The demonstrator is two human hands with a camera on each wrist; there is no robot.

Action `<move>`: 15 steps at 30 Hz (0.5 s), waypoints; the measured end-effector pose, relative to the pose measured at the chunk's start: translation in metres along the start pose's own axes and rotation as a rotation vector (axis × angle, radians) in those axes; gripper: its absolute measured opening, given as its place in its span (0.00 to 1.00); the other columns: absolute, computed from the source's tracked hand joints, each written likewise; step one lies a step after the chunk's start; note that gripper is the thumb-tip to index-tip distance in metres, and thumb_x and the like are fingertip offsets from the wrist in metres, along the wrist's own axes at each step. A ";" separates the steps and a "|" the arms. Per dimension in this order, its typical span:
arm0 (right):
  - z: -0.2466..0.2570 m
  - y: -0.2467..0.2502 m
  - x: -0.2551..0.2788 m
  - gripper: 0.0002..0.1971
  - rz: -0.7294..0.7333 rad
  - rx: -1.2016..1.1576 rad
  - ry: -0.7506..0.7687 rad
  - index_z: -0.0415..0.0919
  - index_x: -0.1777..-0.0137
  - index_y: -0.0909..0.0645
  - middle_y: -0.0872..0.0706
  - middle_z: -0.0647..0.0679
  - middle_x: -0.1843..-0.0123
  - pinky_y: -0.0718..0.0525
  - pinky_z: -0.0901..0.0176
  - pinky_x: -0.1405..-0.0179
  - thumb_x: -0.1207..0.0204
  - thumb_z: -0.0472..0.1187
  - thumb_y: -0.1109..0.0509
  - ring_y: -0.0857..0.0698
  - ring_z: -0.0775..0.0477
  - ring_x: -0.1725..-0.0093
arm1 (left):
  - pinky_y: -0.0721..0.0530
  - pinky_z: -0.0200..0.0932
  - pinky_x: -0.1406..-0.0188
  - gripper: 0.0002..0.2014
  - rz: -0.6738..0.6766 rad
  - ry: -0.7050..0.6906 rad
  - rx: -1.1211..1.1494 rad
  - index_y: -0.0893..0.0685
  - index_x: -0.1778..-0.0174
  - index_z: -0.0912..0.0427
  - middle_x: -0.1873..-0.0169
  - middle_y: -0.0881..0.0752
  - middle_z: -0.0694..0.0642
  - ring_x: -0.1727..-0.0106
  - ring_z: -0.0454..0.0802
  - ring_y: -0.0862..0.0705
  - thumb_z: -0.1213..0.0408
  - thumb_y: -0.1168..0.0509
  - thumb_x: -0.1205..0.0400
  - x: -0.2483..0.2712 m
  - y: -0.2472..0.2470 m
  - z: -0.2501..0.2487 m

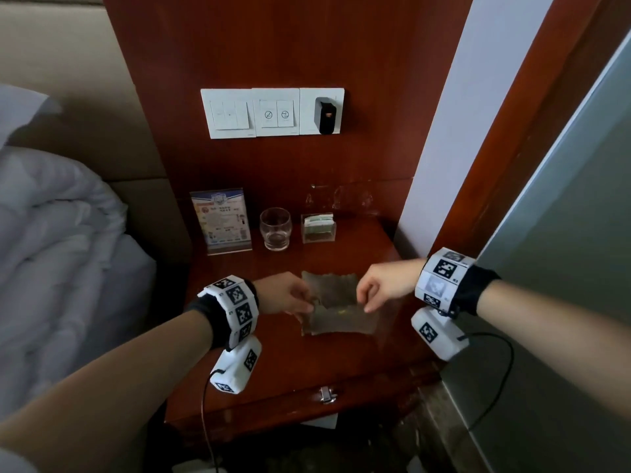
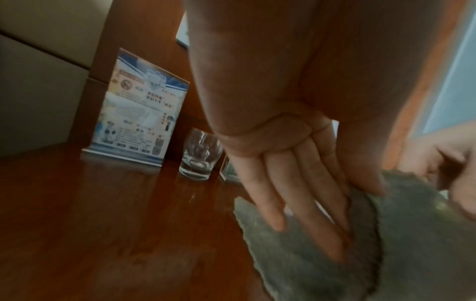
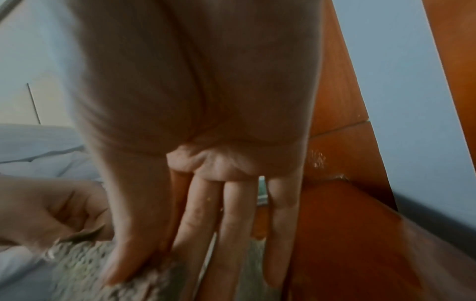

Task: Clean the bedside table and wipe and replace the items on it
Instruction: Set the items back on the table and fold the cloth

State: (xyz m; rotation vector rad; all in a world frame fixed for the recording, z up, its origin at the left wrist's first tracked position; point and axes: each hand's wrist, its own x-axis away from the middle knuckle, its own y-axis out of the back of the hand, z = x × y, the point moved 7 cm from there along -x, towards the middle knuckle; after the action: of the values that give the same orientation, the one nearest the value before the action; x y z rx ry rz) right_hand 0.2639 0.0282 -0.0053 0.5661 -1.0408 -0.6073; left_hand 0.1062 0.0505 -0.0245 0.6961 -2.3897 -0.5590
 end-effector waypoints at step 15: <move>-0.020 0.028 -0.027 0.11 -0.558 -0.166 -0.136 0.38 0.42 0.16 0.13 0.44 0.47 0.26 0.63 0.53 0.21 0.40 0.32 0.16 0.48 0.48 | 0.17 0.37 0.61 0.05 -0.474 0.159 0.191 0.20 0.48 0.63 0.56 0.15 0.58 0.63 0.45 0.15 0.69 0.37 0.17 -0.020 0.032 0.032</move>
State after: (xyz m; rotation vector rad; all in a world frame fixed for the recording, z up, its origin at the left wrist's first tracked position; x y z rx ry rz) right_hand 0.2776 0.0692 -0.0104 0.6795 -0.9465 -1.2262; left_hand 0.0884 0.0941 -0.0397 1.3572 -2.1481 -0.4440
